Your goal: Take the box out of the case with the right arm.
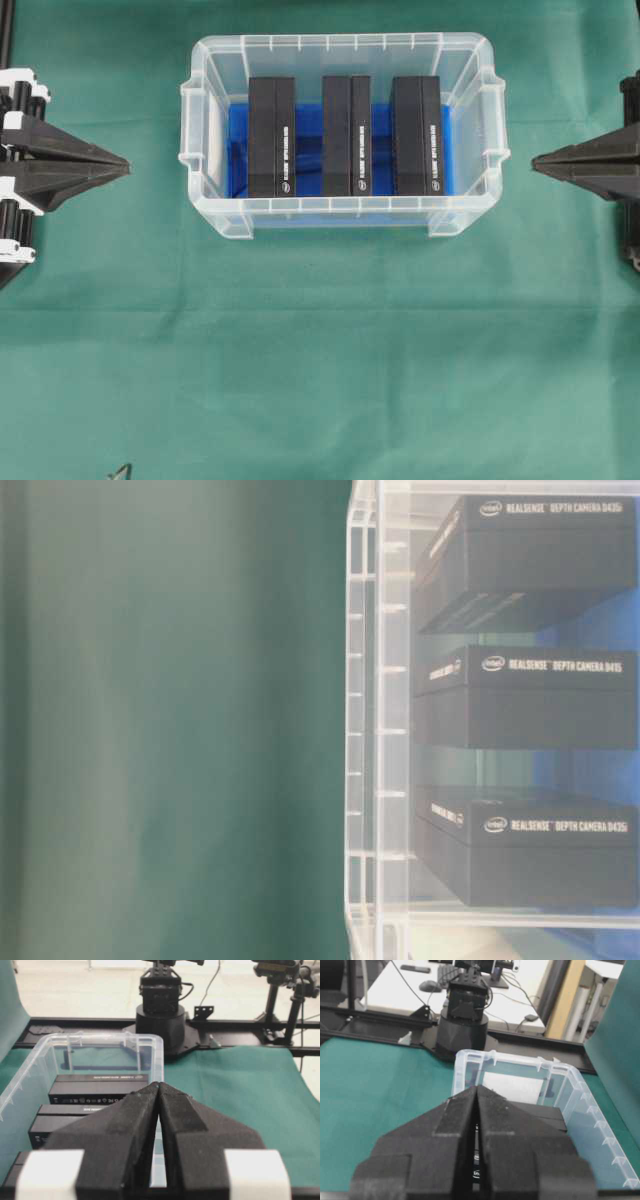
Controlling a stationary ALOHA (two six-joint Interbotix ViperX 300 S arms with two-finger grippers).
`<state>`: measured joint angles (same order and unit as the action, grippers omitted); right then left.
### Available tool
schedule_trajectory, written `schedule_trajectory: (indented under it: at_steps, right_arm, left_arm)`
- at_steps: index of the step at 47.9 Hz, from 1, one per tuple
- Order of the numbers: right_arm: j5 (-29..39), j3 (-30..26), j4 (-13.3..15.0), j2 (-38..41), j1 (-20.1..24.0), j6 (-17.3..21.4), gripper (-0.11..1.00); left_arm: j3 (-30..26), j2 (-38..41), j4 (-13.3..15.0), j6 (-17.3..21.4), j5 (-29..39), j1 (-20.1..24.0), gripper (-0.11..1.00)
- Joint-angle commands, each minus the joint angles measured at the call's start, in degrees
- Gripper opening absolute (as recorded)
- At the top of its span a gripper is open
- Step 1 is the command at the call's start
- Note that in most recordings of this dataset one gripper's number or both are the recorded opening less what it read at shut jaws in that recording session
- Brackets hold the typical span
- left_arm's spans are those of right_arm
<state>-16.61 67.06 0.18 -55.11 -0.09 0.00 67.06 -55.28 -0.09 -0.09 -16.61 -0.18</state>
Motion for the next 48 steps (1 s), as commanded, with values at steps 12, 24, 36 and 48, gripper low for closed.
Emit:
schedule_trajectory:
  at_steps: [12, 24, 36, 48]
  right_arm:
    - [7.56, -4.57, -0.18, 1.76, -0.44, 0.18, 0.00]
    - [14.41, -13.45, -0.26, 0.62, -0.44, 1.49, 0.00]
    - [30.41, -28.30, -0.26, 3.16, -0.53, 5.45, 0.00]
    - [39.20, -38.23, -0.09, 6.42, -0.53, 9.40, 0.00]
  left_arm:
    - [-2.02, -0.18, -1.76, -0.09, 3.08, 0.53, 0.00]
    - [-9.49, -2.11, -1.76, -1.32, 10.90, 0.62, 0.00]
    - [-23.91, -1.93, -1.76, -1.41, 28.83, 0.62, 0.00]
    - [-34.98, 0.62, -1.76, -1.41, 38.50, 0.62, 0.00]
